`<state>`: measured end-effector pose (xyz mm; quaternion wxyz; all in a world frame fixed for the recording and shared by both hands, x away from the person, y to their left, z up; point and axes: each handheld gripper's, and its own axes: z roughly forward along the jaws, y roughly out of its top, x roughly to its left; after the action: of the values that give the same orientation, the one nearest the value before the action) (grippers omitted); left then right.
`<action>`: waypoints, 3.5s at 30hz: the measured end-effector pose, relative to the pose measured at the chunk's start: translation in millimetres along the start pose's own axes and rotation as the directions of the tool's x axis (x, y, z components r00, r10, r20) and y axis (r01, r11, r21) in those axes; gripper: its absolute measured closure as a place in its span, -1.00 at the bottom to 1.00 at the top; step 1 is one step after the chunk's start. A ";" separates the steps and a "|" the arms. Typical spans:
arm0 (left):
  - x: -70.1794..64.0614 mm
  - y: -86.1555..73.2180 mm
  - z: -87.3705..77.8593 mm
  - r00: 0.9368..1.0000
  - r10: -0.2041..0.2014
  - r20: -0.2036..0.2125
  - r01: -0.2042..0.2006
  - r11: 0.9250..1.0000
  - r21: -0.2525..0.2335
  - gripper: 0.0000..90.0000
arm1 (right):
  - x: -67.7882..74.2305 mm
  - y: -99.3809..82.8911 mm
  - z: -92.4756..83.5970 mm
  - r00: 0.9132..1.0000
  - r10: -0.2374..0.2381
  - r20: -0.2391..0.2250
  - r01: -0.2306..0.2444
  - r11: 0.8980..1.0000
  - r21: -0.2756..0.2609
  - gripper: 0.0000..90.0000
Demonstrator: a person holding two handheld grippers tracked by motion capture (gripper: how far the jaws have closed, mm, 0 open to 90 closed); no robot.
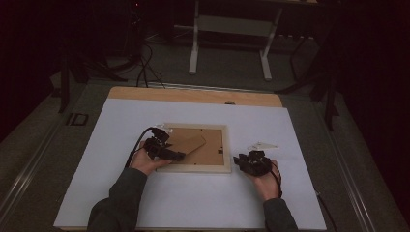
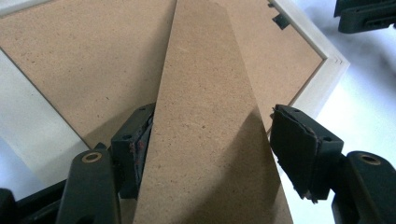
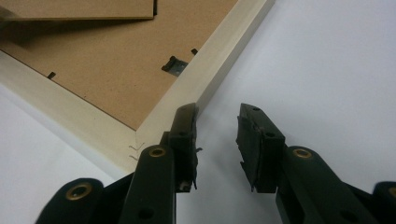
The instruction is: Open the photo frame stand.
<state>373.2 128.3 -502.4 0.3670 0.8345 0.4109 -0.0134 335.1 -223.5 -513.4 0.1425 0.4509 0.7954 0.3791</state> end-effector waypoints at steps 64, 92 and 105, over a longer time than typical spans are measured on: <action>-36.1 -6.9 -8.6 0.941 0.253 -0.223 -0.272 0.961 -0.058 -0.19 | -2.6 56.1 7.9 0.997 -0.065 0.037 0.065 0.998 0.012 0.29; -60.6 -14.5 -17.3 0.885 0.330 -0.328 -0.380 0.919 -0.101 -0.19 | -4.8 83.4 12.3 0.996 -0.087 0.031 0.086 0.996 0.030 0.19; -70.6 -20.7 -18.7 0.851 0.366 -0.378 -0.435 0.893 -0.115 -0.19 | -9.9 97.0 20.9 0.998 -0.059 -0.007 0.060 0.996 0.062 0.09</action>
<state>306.9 100.4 -478.3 0.3638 0.8506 0.2846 0.2513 411.6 -192.2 -457.6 0.1377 0.4303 0.8201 0.3510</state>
